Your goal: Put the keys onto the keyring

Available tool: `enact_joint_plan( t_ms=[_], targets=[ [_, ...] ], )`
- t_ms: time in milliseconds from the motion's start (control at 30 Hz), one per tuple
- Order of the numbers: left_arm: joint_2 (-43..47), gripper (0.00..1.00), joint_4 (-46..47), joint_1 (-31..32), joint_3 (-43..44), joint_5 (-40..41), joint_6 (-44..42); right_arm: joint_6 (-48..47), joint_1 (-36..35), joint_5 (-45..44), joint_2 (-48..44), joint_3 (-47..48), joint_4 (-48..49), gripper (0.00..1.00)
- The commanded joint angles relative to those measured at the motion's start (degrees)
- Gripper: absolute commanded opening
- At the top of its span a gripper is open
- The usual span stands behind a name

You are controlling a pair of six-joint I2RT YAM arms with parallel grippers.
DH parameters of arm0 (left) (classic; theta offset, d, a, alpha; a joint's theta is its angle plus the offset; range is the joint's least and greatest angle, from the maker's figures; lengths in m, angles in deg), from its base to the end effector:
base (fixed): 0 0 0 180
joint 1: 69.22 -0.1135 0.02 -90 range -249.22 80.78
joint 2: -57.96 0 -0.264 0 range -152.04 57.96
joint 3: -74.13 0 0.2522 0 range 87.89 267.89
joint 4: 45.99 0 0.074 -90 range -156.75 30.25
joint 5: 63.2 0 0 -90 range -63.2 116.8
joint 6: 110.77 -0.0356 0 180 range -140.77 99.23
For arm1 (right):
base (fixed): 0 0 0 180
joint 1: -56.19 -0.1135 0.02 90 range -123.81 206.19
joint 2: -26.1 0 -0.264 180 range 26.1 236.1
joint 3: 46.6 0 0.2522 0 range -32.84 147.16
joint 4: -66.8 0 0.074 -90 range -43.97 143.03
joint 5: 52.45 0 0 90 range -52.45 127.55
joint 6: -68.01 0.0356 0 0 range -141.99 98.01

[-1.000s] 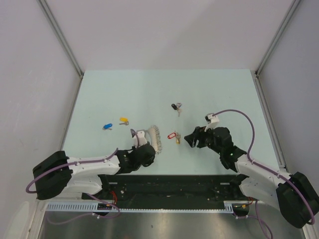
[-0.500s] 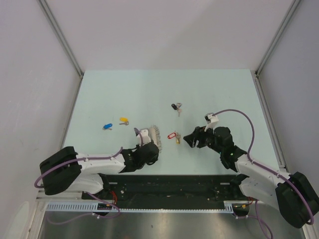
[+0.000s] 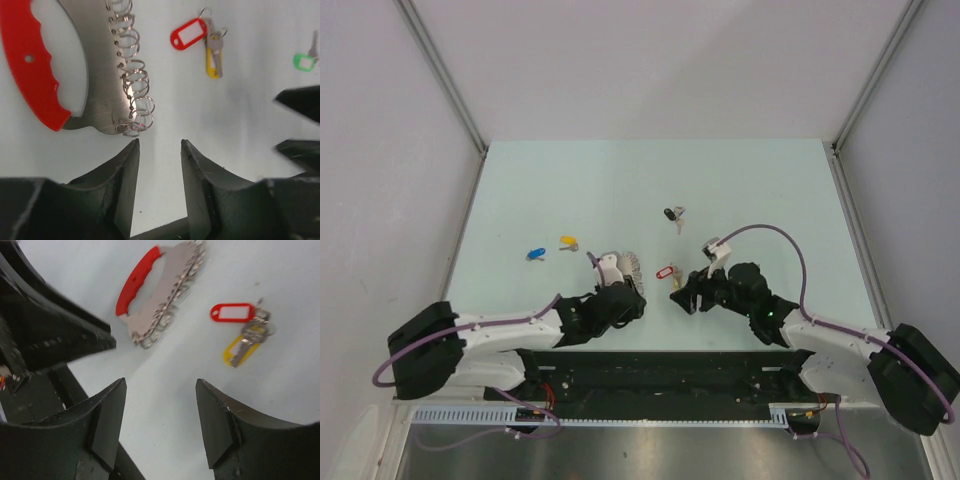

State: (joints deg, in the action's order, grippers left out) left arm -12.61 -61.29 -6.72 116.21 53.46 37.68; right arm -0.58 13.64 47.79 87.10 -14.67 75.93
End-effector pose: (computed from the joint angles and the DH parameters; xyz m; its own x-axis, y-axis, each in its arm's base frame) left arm 0.1205 -0.1968 0.1689 -0.7153 -0.2753 -0.6423 0.0642 0.8893 -0.4527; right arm 0.1541 0.1500 0.1847 -0.5218 0.0087 -0.8530 -0.6424 0.6539 0.3996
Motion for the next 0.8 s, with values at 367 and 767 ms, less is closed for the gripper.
enact_joint_plan(
  t_ms=[367, 767],
  targets=[
    [32.59, 0.66, -20.95, -18.28, 5.16, -2.29, -18.71, 1.27, -15.81, -7.08, 19.60, 12.32, 7.69, 0.51],
    [29.87, 0.98, -21.50, -23.65, 16.34, -0.82, -45.00, 3.99, -16.34, -6.98, 32.43, 19.27, 9.01, 0.49]
  ],
)
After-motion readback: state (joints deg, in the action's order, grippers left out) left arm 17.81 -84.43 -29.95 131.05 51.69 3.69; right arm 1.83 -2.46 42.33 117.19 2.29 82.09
